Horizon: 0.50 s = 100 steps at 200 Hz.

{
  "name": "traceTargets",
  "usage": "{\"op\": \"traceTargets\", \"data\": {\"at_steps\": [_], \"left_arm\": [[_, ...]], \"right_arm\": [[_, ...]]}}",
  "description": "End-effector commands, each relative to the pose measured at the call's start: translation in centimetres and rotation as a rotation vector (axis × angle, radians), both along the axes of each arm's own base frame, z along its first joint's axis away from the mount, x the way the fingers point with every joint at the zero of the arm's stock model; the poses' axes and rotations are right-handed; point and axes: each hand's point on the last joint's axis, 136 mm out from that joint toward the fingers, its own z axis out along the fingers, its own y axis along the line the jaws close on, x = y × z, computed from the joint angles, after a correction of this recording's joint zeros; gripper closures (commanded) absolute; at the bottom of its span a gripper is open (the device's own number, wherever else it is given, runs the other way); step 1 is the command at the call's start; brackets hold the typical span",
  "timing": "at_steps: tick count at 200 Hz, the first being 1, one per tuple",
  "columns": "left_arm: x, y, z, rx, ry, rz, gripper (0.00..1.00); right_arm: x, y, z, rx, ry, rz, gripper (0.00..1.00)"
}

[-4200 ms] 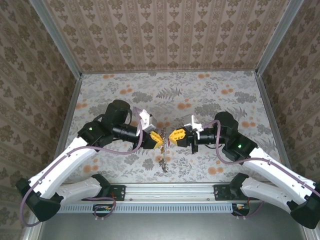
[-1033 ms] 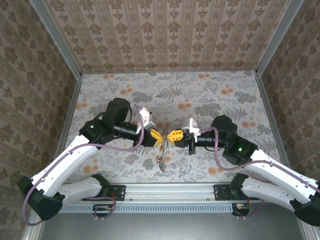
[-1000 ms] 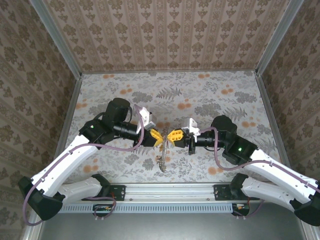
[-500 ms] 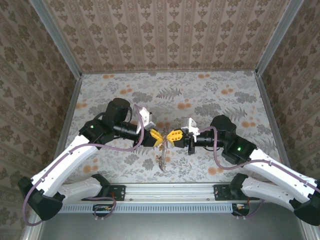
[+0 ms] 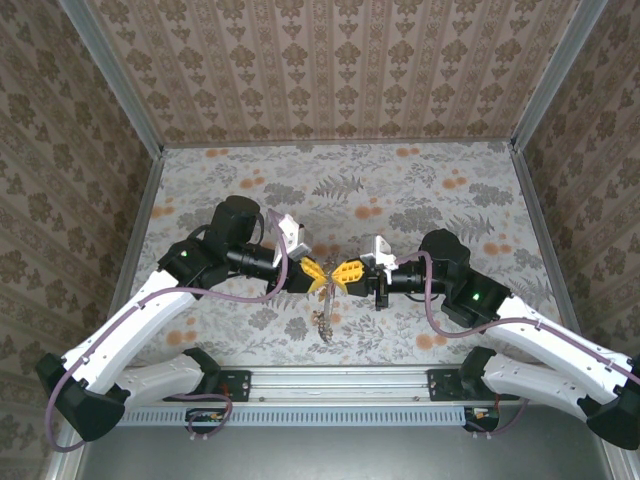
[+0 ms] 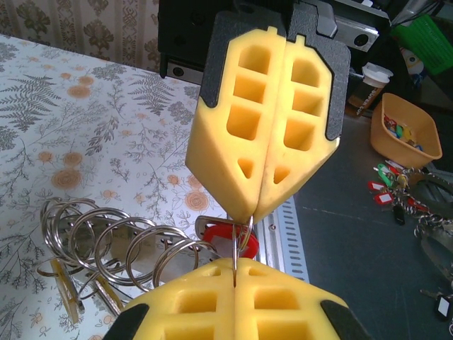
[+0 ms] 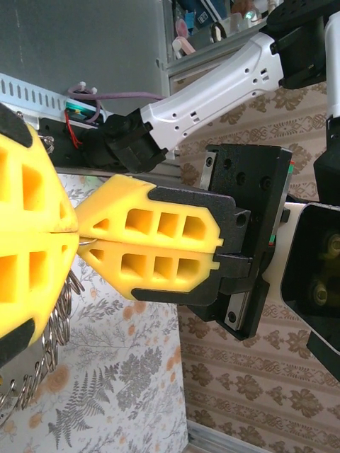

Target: Put the keys on the keyring

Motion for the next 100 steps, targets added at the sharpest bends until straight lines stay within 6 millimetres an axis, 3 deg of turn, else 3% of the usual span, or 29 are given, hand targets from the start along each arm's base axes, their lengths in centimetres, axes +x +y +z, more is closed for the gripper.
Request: {"op": "traceTargets", "data": {"at_steps": [1,100], "left_arm": [[0.0,0.04,1.01,-0.045,-0.029,-0.01,1.0],[0.38,-0.08,0.92,-0.042,-0.016,-0.002,1.0]], "right_arm": [[-1.08,0.1,2.2,0.047,-0.039,0.049,1.0],[-1.76,0.17,2.12,0.026,-0.067,0.072,1.0]]}}
